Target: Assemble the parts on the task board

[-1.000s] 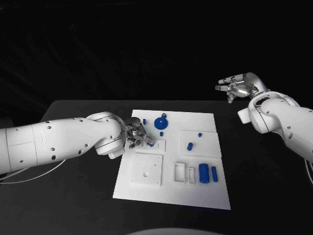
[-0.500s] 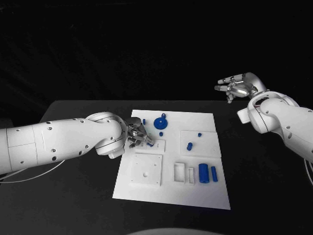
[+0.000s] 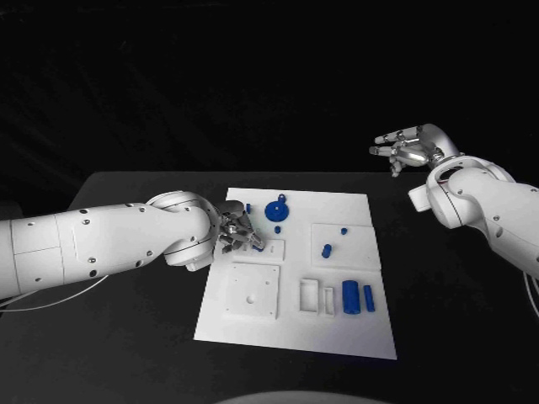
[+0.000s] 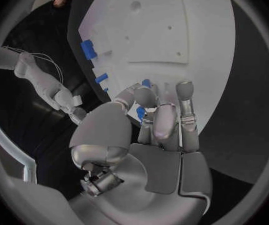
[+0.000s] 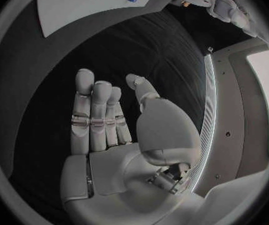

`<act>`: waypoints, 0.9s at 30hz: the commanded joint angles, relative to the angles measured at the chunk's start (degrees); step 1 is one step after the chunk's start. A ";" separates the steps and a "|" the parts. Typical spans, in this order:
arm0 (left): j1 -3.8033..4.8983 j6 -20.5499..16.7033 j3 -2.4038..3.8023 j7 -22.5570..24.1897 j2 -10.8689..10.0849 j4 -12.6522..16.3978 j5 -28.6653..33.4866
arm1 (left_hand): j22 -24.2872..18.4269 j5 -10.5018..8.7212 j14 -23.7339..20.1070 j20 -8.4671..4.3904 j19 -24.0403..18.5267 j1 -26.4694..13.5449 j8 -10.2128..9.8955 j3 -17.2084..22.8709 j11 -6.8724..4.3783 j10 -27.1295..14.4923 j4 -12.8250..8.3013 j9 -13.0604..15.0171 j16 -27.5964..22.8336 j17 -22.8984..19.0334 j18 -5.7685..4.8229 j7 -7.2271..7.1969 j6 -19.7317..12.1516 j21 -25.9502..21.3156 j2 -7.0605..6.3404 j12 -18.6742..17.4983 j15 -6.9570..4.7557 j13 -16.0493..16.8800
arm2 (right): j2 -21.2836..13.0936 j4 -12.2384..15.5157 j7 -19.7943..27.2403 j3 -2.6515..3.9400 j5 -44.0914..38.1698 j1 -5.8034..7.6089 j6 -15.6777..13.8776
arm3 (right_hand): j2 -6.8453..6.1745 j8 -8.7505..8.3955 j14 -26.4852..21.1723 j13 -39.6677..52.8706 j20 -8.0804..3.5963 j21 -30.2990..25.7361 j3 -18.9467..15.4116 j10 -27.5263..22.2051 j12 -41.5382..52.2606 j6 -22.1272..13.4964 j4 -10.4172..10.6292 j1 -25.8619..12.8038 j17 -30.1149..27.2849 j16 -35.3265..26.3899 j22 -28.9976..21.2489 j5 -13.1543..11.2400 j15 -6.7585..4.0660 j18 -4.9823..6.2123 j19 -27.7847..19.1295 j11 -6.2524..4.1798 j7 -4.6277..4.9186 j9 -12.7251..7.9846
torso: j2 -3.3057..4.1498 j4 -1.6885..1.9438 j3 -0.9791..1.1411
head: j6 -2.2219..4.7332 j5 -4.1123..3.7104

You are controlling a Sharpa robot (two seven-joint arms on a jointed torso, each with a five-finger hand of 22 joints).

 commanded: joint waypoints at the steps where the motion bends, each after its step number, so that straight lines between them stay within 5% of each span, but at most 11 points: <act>1: -0.18 2.43 -0.13 -0.78 0.05 0.17 -1.18 | 0.09 0.44 -0.05 0.16 0.07 0.13 1.74 0.45 -0.70 1.85 -0.19 37.01 -0.17 0.01 0.55 -7.09 13.15 -0.32 -0.05 -0.03 0.28 0.10 | 0.03 0.07 0.40 0.03 -0.05 0.01 0.87 | 0.02 0.13 0.17 -0.07 0.46 -0.23 0.36 -0.38 -0.06 0.12 0.17 -0.59 0.06 -0.33 0.05 0.23 -0.05 0.99 1.98 -0.05 0.31 -0.09 | 0.03 0.00 -0.01 | -0.05 0.05; 27: -0.21 5.25 -0.13 -1.70 0.44 0.07 -0.81 | 0.31 -2.72 -0.01 -0.33 0.15 -2.40 2.16 -0.39 -0.69 1.87 2.19 37.08 -0.20 -0.05 0.02 -7.19 13.19 -1.25 1.42 0.18 0.34 0.81 | 0.13 -0.01 0.37 0.03 -0.07 0.01 0.94 | -0.07 0.13 0.17 -0.11 0.44 -0.14 0.80 -0.39 -0.06 0.15 0.30 -0.83 0.11 -0.35 0.16 1.00 -0.06 0.98 2.00 -0.07 0.30 -0.09 | 0.01 -0.05 0.05 | -0.12 0.04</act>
